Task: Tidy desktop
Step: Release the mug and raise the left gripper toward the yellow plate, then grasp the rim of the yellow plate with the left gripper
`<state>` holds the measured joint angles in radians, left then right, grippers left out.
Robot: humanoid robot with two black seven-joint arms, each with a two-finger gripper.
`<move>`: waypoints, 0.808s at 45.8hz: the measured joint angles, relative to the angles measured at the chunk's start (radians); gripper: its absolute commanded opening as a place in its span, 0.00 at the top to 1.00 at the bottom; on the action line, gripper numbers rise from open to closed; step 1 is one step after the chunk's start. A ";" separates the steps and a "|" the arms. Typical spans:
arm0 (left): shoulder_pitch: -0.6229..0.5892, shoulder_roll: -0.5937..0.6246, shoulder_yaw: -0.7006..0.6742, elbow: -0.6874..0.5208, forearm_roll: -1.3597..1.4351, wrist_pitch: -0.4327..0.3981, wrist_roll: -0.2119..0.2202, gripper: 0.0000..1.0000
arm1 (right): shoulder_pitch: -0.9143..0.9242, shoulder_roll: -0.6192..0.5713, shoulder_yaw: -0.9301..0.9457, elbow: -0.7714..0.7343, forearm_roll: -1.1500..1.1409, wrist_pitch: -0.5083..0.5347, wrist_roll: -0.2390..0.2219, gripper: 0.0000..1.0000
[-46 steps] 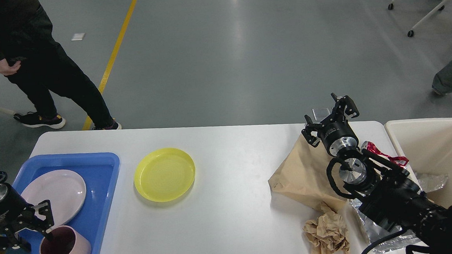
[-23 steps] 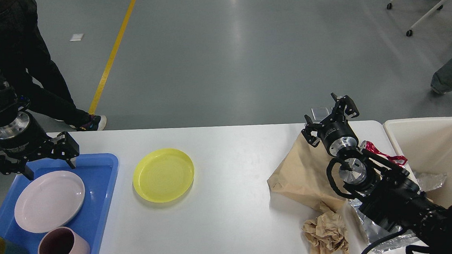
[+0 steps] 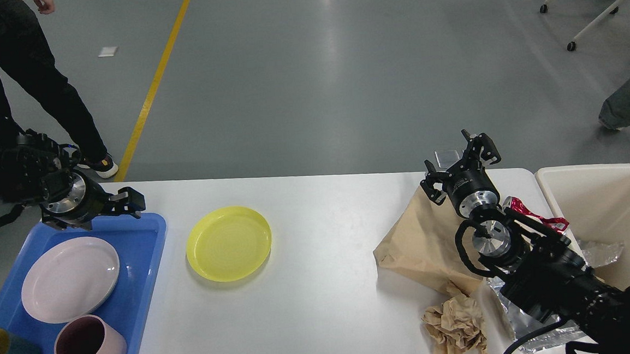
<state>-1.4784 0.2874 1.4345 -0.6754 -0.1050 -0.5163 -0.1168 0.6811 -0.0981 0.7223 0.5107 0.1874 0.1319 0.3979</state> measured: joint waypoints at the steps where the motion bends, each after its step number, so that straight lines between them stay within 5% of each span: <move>1: 0.012 -0.001 -0.014 0.011 0.000 0.001 0.000 0.05 | 0.000 0.000 0.000 0.000 0.000 0.000 0.000 0.00; 37: 0.234 -0.149 -0.160 0.111 0.007 0.033 0.002 0.06 | 0.000 0.000 0.000 0.000 0.000 0.000 -0.001 0.00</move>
<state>-1.2445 0.1379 1.2746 -0.5640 -0.0982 -0.4830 -0.1149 0.6811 -0.0982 0.7225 0.5108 0.1873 0.1319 0.3973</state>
